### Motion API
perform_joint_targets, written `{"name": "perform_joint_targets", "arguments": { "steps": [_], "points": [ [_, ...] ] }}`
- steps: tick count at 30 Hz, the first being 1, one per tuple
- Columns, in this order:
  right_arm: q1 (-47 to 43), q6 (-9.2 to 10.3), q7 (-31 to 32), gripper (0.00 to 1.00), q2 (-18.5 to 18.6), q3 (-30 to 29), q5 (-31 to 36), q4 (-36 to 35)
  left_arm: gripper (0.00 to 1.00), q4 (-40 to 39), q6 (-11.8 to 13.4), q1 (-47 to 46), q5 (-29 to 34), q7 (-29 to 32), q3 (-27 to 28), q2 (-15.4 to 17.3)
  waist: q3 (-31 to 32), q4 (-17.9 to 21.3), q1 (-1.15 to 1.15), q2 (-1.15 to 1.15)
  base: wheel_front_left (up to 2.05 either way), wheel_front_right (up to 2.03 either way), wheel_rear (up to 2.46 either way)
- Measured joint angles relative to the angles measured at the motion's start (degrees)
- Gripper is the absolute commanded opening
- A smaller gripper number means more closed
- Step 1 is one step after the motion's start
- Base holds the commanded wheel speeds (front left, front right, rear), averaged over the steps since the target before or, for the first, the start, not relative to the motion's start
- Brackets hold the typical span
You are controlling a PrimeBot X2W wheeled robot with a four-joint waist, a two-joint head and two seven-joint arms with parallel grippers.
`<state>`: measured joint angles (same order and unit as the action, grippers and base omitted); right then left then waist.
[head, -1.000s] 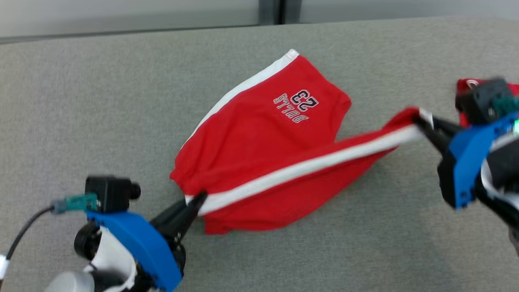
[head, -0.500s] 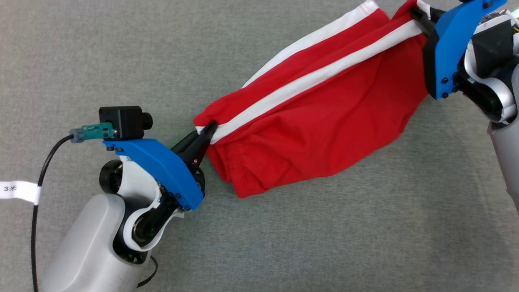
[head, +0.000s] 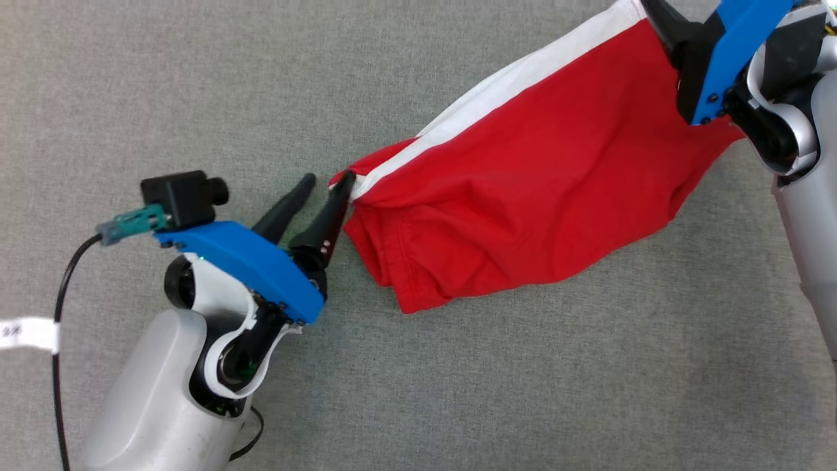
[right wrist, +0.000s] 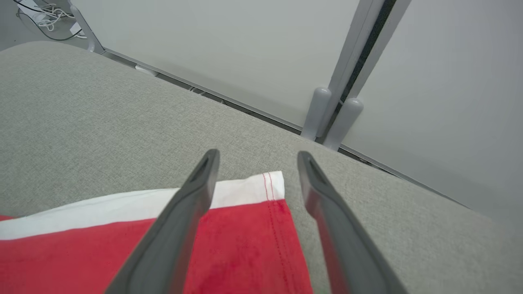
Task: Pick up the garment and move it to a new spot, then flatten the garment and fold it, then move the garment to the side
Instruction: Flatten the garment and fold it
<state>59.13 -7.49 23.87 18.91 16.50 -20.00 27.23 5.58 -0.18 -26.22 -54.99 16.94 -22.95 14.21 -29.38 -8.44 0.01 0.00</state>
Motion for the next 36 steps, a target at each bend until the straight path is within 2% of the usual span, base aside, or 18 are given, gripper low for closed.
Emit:
{"name": "perform_joint_targets", "arguments": {
  "steps": [8,11,14,19,25,36],
  "points": [
    [-4.9,0.00,-0.1,1.00,1.3,-4.2,-4.2,3.8,1.00,2.1,-1.9,2.5,3.8,-16.8,5.0,-1.6,4.1,0.7,-0.01,0.00,0.00,0.00,0.00],
    [-8.0,0.00,0.3,1.00,1.4,-5.4,-5.4,4.7,1.00,3.9,-2.5,2.6,9.6,-24.8,5.1,-1.2,5.5,0.9,-0.02,0.00,0.00,0.00,0.00],
    [-10.1,0.00,0.2,1.00,0.8,-7.5,-6.3,5.7,1.00,6.7,-1.6,2.7,14.5,-29.6,4.3,-1.2,6.5,0.8,-0.02,0.00,0.00,0.00,0.00],
    [-12.4,0.00,0.0,1.00,-0.3,-8.4,-5.7,7.8,1.00,9.9,-0.7,2.6,21.6,-31.8,3.8,-1.9,7.4,-0.5,-0.02,0.00,0.00,0.00,0.00],
    [-12.8,0.01,-2.5,1.00,-0.6,-11.6,-2.4,12.8,1.00,10.7,-2.6,2.9,27.3,-31.9,5.3,-4.3,7.7,-2.9,-0.02,0.00,0.00,0.00,0.00],
    [-10.4,0.01,-7.4,1.00,-1.5,-18.9,5.4,22.1,1.00,11.7,-5.4,4.9,32.2,-31.9,7.6,-8.1,6.4,-7.5,-0.02,0.00,0.00,0.00,0.00]
  ]
}}
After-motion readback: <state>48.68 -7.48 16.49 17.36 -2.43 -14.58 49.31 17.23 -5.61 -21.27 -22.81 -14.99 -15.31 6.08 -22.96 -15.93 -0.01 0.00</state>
